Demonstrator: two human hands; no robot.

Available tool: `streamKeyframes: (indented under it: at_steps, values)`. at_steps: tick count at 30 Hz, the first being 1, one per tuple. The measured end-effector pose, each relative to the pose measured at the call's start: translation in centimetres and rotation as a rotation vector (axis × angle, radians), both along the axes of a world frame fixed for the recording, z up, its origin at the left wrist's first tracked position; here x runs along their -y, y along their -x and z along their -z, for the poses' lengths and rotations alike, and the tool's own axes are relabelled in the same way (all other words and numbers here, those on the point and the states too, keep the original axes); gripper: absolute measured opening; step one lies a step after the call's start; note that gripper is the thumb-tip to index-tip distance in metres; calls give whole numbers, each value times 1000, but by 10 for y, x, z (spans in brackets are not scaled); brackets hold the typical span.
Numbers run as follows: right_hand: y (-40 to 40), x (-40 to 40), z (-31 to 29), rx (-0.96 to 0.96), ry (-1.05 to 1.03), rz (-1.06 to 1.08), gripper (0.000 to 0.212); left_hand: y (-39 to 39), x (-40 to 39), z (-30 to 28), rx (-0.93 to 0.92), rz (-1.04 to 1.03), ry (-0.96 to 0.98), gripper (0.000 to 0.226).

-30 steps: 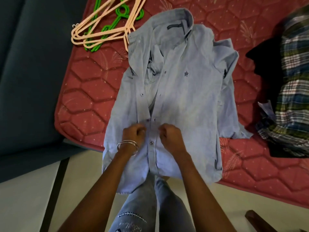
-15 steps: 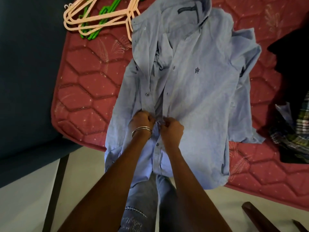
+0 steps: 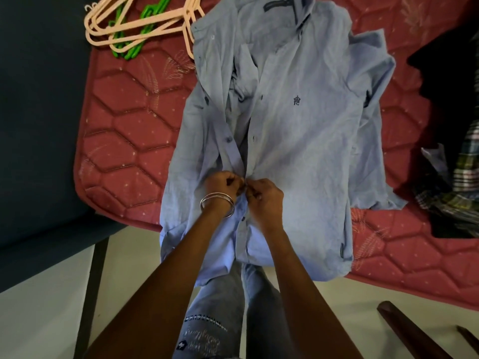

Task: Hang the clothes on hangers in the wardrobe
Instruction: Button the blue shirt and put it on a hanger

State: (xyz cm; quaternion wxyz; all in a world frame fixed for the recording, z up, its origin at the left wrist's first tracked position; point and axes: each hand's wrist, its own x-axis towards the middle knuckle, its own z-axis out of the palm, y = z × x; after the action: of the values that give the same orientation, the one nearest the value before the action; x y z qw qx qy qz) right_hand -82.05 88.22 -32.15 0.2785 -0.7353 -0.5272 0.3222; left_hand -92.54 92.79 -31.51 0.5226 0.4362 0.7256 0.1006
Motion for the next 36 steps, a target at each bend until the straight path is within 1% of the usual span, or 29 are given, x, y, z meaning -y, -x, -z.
streamKeyframes:
  at_steps: [1, 3, 5, 7, 9, 12, 15, 17, 19, 20, 22, 24, 26, 27, 29, 31, 32, 33, 34, 35, 36]
  values:
    - [-3, 1, -3, -58, 24, -2, 13, 0, 0, 1, 33, -46, 19, 7]
    - [-10, 2, -7, -248, 166, 27, 15, 1, -1, 2, 92, -102, 43, 4]
    - [-18, -1, -5, -425, 310, 127, 14, 3, -1, 4, 138, -83, 56, 5]
    - [-24, -6, -2, -485, 359, 192, 10, 4, -3, 4, 145, -26, 55, 9]
    - [-25, -10, -3, -463, 320, 169, 8, 5, -5, 5, 131, 4, 74, 21]
    - [-18, -11, -6, -279, 195, 92, 5, 3, -10, 2, 59, 58, 93, 27]
    - [-5, -9, -6, -131, 64, 112, 3, -1, -13, 4, 19, -50, 106, 23]
    - [2, -7, -4, -52, 14, 132, 1, -6, -13, 5, -18, -87, 120, 19]
    - [5, -6, -3, -34, 2, 159, 5, -14, -11, 6, -61, -150, 166, 22]
    - [6, -7, -3, -55, 14, 180, 8, -18, -10, 4, -45, -207, 199, 26]
    - [4, -8, -5, -140, 72, 223, 11, -19, -9, 7, -4, -284, 240, 36]
    - [-3, -10, -6, -293, 179, 282, 12, -16, -9, 6, 12, -222, 246, 31]
    - [-11, -12, -9, -537, 295, 341, 19, -13, -8, 2, 3, -89, 195, 24]
    - [-13, -14, -11, -631, 340, 350, 24, -14, -5, 2, 2, -68, 131, 23]
    - [-15, -18, -16, -721, 425, 342, 29, -14, 1, 3, -15, -72, 29, 18]
    - [-18, -23, -15, -686, 523, 307, 33, -16, 4, 5, -47, -71, 21, 14]
    - [-21, -27, -13, -627, 569, 260, 32, -15, 2, 6, -28, -88, 43, 11]
    - [-25, -31, -12, -540, 608, 182, 30, -15, 1, 5, -1, -109, 63, 8]
    - [-29, -35, -10, -433, 622, 89, 25, -14, -1, 5, -15, -119, 73, 9]
    - [-32, -40, -11, -324, 602, 24, 21, -13, -5, 1, -85, -110, 54, 11]
    - [-34, -44, -13, -230, 537, 20, 19, -10, -9, -2, -173, -89, -9, 10]
